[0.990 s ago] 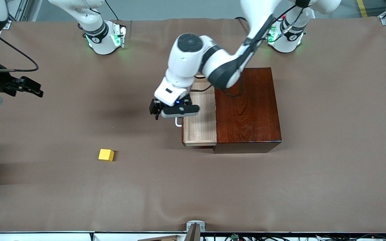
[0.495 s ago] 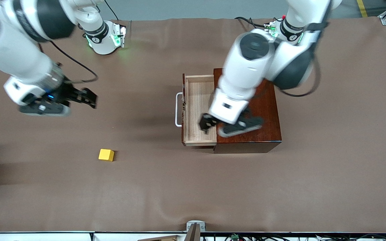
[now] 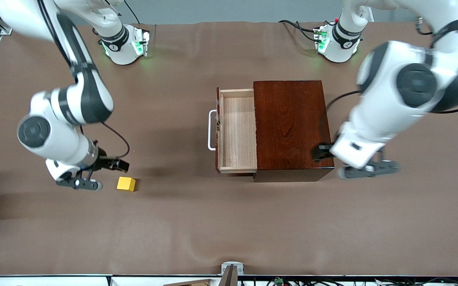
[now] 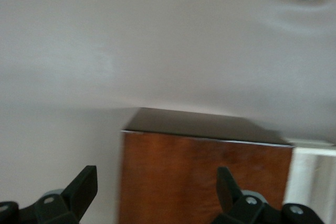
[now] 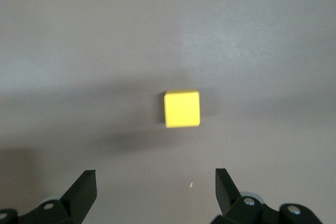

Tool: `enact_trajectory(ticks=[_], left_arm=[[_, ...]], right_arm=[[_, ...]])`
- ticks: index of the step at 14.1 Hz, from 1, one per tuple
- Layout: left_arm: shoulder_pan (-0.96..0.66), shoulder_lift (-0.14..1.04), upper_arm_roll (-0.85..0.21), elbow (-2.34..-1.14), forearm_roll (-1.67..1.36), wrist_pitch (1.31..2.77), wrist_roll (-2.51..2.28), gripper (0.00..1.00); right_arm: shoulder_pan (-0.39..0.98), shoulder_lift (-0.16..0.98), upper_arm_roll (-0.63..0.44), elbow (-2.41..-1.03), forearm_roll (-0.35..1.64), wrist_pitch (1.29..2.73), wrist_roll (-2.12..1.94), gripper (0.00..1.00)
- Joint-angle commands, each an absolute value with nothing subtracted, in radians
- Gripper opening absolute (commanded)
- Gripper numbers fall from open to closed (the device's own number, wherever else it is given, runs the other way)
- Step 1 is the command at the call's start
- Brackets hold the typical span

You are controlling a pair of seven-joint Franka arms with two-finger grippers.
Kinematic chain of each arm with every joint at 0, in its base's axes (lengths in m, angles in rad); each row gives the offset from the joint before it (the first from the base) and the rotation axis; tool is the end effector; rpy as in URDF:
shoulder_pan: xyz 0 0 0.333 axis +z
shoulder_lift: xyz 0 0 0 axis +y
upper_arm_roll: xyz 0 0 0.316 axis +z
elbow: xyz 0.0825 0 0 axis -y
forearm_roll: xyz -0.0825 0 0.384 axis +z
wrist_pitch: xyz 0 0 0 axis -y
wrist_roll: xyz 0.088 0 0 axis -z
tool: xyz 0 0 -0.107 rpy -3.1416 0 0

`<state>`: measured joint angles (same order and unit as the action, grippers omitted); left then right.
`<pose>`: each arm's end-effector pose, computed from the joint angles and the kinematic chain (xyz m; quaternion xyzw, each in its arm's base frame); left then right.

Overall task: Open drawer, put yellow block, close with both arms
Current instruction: 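Grasp the yellow cube with the right gripper while the left gripper withdraws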

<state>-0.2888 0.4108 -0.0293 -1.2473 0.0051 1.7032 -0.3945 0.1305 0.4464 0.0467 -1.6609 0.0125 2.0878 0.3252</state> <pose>0.6513 -0.2097 0.5356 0.9990 0.0393 0.0201 0.0110 0.6590 0.1152 0.3487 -0.9967 0.0792 0.0131 0.0126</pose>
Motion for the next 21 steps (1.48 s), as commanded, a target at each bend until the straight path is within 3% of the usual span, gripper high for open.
enact_trajectory(ticks=[1, 5, 12, 15, 18, 21], left_arm=[[-0.191, 0.313, -0.041, -1.313, -0.015, 1.649, -0.232, 1.00], [-0.092, 0.201, -0.040, -1.422, -0.012, 1.632, -0.048, 1.00], [-0.069, 0.011, -0.037, -1.599, 0.002, 1.632, 0.006, 1.00], [-0.067, -0.061, -0.022, -1.670, 0.002, 1.629, 0.068, 1.00], [-0.069, -0.060, -0.028, -1.667, 0.002, 1.617, 0.057, 1.00], [-0.069, -0.060, -0.029, -1.658, 0.002, 1.582, 0.055, 1.00]], right_arm=[[0.118, 0.518, 0.058, -1.641, -0.015, 2.132, 0.327, 1.00], [0.117, 0.603, 0.060, -1.707, -0.017, 2.296, 0.330, 1.00], [0.107, 0.709, 0.058, -1.704, -0.020, 2.445, 0.333, 1.00], [0.109, 0.709, 0.057, -1.704, -0.021, 2.441, 0.333, 0.03], [0.112, 0.680, 0.055, -1.701, -0.021, 2.407, 0.313, 0.00], [0.112, 0.516, 0.058, -1.663, -0.021, 2.141, 0.302, 0.00]])
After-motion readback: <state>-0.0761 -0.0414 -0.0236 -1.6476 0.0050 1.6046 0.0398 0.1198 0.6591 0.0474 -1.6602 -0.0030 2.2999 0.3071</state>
